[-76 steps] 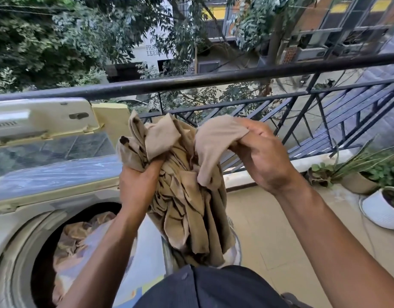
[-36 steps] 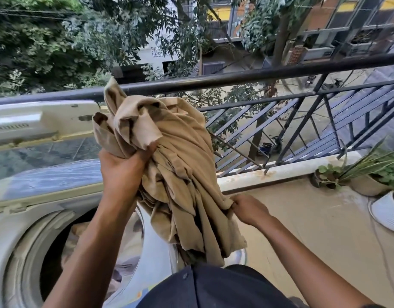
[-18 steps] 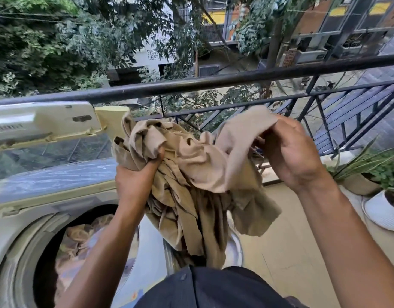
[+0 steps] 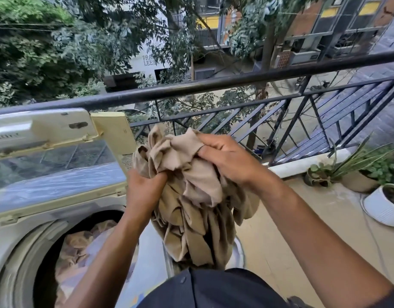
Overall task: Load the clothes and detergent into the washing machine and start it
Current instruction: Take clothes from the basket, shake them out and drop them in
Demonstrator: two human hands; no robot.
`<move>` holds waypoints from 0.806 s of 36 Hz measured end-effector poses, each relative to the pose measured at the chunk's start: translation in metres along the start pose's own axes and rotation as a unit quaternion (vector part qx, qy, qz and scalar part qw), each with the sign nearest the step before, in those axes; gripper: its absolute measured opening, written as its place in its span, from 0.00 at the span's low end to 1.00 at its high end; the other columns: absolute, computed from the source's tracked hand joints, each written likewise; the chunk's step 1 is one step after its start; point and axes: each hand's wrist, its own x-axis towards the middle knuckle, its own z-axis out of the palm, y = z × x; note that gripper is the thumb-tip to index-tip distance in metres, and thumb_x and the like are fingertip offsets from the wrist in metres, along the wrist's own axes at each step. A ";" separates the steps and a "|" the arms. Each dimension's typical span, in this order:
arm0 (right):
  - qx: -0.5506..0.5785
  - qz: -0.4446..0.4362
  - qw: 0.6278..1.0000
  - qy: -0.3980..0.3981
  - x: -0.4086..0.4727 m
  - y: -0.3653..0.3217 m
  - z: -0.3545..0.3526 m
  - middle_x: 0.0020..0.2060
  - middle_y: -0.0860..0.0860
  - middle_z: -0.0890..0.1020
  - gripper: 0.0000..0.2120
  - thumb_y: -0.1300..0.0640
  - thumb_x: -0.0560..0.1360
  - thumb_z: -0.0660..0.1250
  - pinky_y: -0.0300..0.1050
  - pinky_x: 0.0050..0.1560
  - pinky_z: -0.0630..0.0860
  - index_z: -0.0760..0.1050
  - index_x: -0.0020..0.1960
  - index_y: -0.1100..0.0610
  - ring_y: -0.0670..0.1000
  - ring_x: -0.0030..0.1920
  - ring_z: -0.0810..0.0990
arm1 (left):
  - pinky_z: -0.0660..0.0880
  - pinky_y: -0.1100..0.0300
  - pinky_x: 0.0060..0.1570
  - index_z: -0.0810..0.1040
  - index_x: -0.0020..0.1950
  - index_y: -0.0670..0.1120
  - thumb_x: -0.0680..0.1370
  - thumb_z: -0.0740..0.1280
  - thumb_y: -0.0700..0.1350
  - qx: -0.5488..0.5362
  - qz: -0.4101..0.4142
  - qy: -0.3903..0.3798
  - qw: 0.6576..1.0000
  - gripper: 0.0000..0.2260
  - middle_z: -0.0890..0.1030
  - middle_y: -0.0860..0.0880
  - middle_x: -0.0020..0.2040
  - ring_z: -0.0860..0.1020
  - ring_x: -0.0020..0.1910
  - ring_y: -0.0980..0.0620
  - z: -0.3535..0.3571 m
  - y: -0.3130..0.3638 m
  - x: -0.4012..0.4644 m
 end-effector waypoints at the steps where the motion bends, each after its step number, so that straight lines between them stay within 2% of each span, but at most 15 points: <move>1: 0.009 0.015 1.000 0.008 0.001 0.000 -0.009 0.57 0.52 0.86 0.13 0.63 0.84 0.62 0.43 0.56 0.80 0.81 0.65 0.58 0.48 0.55 0.84 | 0.85 0.56 0.49 0.86 0.54 0.49 0.73 0.72 0.41 0.013 -0.001 0.004 1.000 0.11 0.89 0.55 0.46 0.87 0.51 0.53 -0.001 -0.002 0.000; 4: -0.095 0.048 0.990 0.094 0.005 0.001 -0.038 0.49 0.47 0.87 0.14 0.58 0.86 0.59 0.48 0.48 0.82 0.82 0.58 0.48 0.52 0.47 0.86 | 0.82 0.57 0.49 0.86 0.52 0.50 0.69 0.71 0.48 -0.007 -0.012 0.031 0.999 0.13 0.88 0.54 0.44 0.86 0.47 0.57 -0.008 -0.008 0.003; 5: -0.148 0.061 0.977 0.139 0.007 0.003 -0.048 0.44 0.49 0.87 0.14 0.56 0.87 0.58 0.49 0.42 0.81 0.82 0.54 0.48 0.55 0.41 0.84 | 0.80 0.59 0.46 0.86 0.49 0.51 0.68 0.71 0.49 -0.014 -0.014 0.047 0.999 0.12 0.87 0.56 0.42 0.85 0.45 0.60 -0.010 -0.008 0.004; 7: -0.227 0.095 0.941 0.231 0.005 0.011 -0.066 0.38 0.52 0.84 0.15 0.54 0.86 0.57 0.42 0.35 0.74 0.80 0.48 0.53 0.53 0.34 0.78 | 0.79 0.61 0.44 0.85 0.49 0.51 0.68 0.71 0.50 -0.031 -0.011 0.080 0.996 0.11 0.87 0.56 0.42 0.85 0.44 0.60 -0.016 -0.010 0.006; 9: -0.280 0.133 0.907 0.284 0.000 0.021 -0.083 0.39 0.54 0.83 0.15 0.54 0.85 0.56 0.43 0.37 0.77 0.78 0.46 0.56 0.53 0.36 0.79 | 0.80 0.60 0.47 0.85 0.50 0.52 0.71 0.72 0.49 -0.053 -0.012 0.110 0.992 0.09 0.87 0.57 0.43 0.84 0.44 0.61 -0.021 -0.010 0.008; 11: -0.332 0.179 0.887 0.267 -0.005 0.030 -0.098 0.40 0.57 0.82 0.14 0.56 0.84 0.56 0.55 0.45 0.82 0.77 0.46 0.58 0.60 0.42 0.82 | 0.81 0.56 0.52 0.85 0.52 0.52 0.71 0.73 0.50 -0.072 -0.020 0.141 0.987 0.10 0.87 0.56 0.46 0.84 0.45 0.59 -0.026 -0.013 0.011; 14: -0.412 0.231 0.849 0.236 -0.011 0.038 -0.107 0.38 0.56 0.79 0.13 0.56 0.82 0.55 0.54 0.44 0.78 0.73 0.42 0.58 0.62 0.45 0.80 | 0.82 0.52 0.57 0.85 0.49 0.52 0.68 0.73 0.56 -0.095 -0.019 0.203 0.974 0.13 0.86 0.57 0.44 0.83 0.46 0.56 -0.031 -0.015 0.014; 16: -0.432 0.197 0.822 0.314 -0.015 0.039 -0.107 0.37 0.55 0.78 0.12 0.57 0.82 0.55 0.51 0.40 0.70 0.72 0.44 0.58 0.60 0.42 0.77 | 0.80 0.60 0.51 0.84 0.45 0.53 0.69 0.73 0.54 -0.126 -0.008 0.236 0.964 0.08 0.85 0.62 0.39 0.82 0.42 0.62 -0.030 -0.013 0.014; 18: -0.405 0.107 0.798 0.433 -0.022 0.034 -0.102 0.34 0.55 0.74 0.09 0.59 0.82 0.54 0.50 0.38 0.61 0.70 0.45 0.57 0.60 0.39 0.73 | 0.77 0.66 0.46 0.81 0.44 0.55 0.71 0.72 0.52 -0.151 0.006 0.276 0.949 0.05 0.84 0.64 0.38 0.81 0.40 0.64 -0.030 -0.008 0.012; 21: -0.388 0.001 0.762 0.519 -0.034 0.031 -0.093 0.38 0.61 0.79 0.09 0.62 0.82 0.55 0.50 0.39 0.58 0.74 0.52 0.60 0.64 0.40 0.75 | 0.80 0.63 0.52 0.81 0.47 0.54 0.70 0.75 0.54 -0.178 0.016 0.317 0.931 0.09 0.85 0.64 0.42 0.81 0.44 0.64 -0.035 -0.005 0.014; 23: -0.409 -0.002 0.769 0.492 -0.037 0.043 -0.089 0.42 0.66 0.81 0.11 0.63 0.81 0.56 0.52 0.38 0.60 0.76 0.58 0.62 0.67 0.42 0.78 | 0.81 0.56 0.57 0.83 0.48 0.53 0.68 0.76 0.57 -0.181 0.012 0.326 0.928 0.12 0.87 0.61 0.45 0.82 0.47 0.62 -0.037 -0.006 0.018; 24: -0.427 0.024 0.791 0.438 -0.038 0.053 -0.089 0.42 0.66 0.81 0.12 0.63 0.80 0.57 0.53 0.38 0.64 0.76 0.58 0.60 0.67 0.42 0.79 | 0.81 0.55 0.57 0.83 0.47 0.54 0.67 0.77 0.58 -0.180 0.008 0.327 0.928 0.14 0.87 0.60 0.46 0.82 0.47 0.62 -0.037 -0.006 0.020; 26: -0.483 0.145 0.825 0.254 -0.038 0.076 -0.088 0.48 0.63 0.83 0.11 0.59 0.79 0.57 0.54 0.41 0.74 0.76 0.57 0.53 0.66 0.47 0.81 | 0.81 0.58 0.53 0.82 0.47 0.53 0.65 0.77 0.60 -0.180 -0.004 0.324 0.929 0.16 0.85 0.60 0.46 0.82 0.44 0.63 -0.034 -0.005 0.021; 28: -0.511 0.255 0.810 0.137 -0.037 0.087 -0.083 0.52 0.59 0.83 0.08 0.55 0.79 0.56 0.52 0.44 0.75 0.74 0.50 0.51 0.64 0.50 0.81 | 0.78 0.63 0.48 0.81 0.51 0.52 0.68 0.78 0.58 -0.171 -0.012 0.313 0.934 0.16 0.84 0.60 0.46 0.81 0.40 0.67 -0.032 -0.006 0.021; 29: -0.517 0.270 0.801 0.136 -0.038 0.089 -0.080 0.51 0.58 0.83 0.07 0.55 0.79 0.56 0.51 0.43 0.73 0.72 0.46 0.52 0.62 0.48 0.80 | 0.77 0.65 0.45 0.81 0.52 0.53 0.70 0.78 0.56 -0.159 -0.016 0.304 0.939 0.15 0.83 0.61 0.46 0.80 0.38 0.69 -0.030 -0.007 0.021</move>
